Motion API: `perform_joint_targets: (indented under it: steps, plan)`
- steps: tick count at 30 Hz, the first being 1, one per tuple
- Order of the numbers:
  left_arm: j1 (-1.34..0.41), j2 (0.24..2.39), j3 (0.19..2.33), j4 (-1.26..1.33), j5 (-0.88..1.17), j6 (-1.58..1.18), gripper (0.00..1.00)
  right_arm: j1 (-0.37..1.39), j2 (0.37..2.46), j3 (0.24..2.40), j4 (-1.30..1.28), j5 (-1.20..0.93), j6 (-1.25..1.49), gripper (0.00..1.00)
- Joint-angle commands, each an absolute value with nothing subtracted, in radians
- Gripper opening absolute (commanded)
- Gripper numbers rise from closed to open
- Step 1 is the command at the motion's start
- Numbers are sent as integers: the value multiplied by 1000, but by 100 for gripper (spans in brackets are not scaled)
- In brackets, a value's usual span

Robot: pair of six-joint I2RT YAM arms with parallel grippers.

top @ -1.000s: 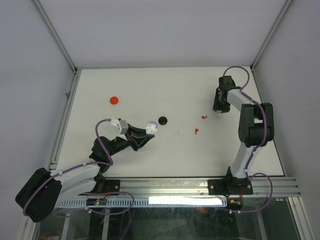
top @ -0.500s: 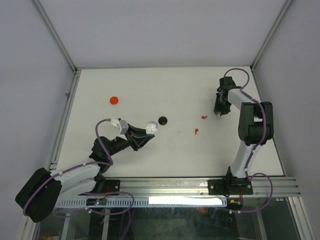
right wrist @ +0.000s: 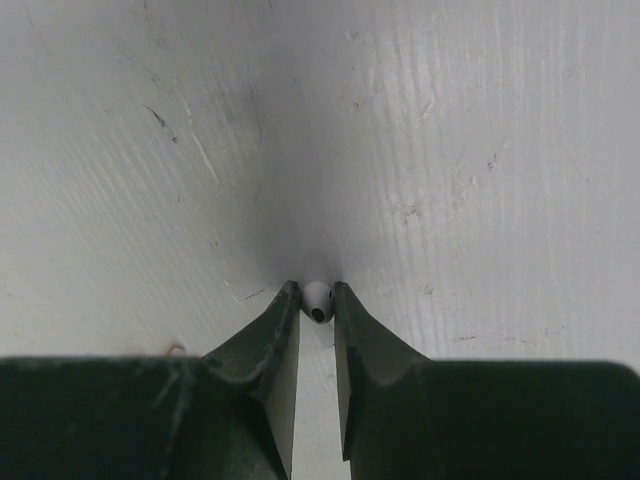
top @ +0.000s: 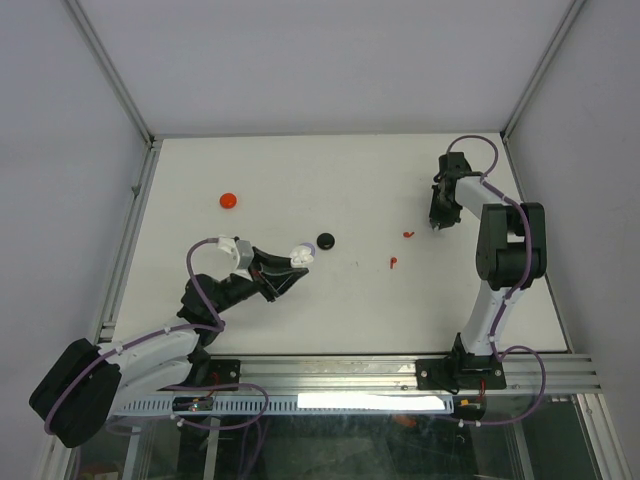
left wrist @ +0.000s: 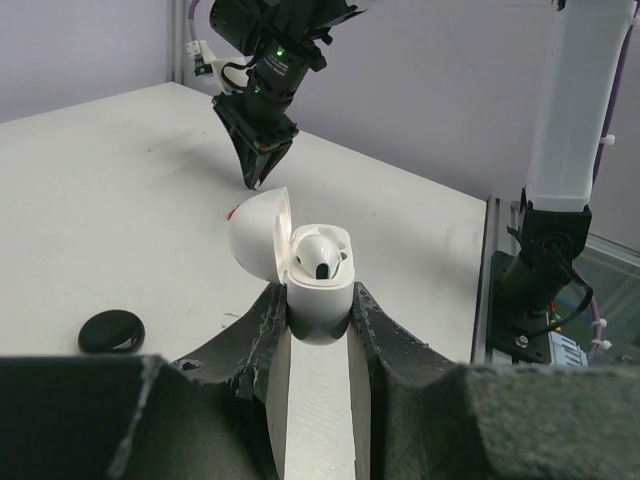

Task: Insert the wireless bluetooth earbuds into the charging case
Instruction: Pick up the earbud from the center of the board.

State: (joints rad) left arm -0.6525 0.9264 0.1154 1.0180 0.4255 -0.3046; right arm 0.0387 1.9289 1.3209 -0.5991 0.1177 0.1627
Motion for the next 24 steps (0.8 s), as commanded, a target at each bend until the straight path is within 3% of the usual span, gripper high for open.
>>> perform_joint_targets:
  steps: [1, 24]
  plan:
    - [-646, 927, 98, 1137, 417, -343, 0, 39, 1856, 1302, -571, 61, 155, 17]
    - [-631, 953, 151, 1299, 444, -339, 0, 360, 1237, 1059, -127, -244, 243, 14]
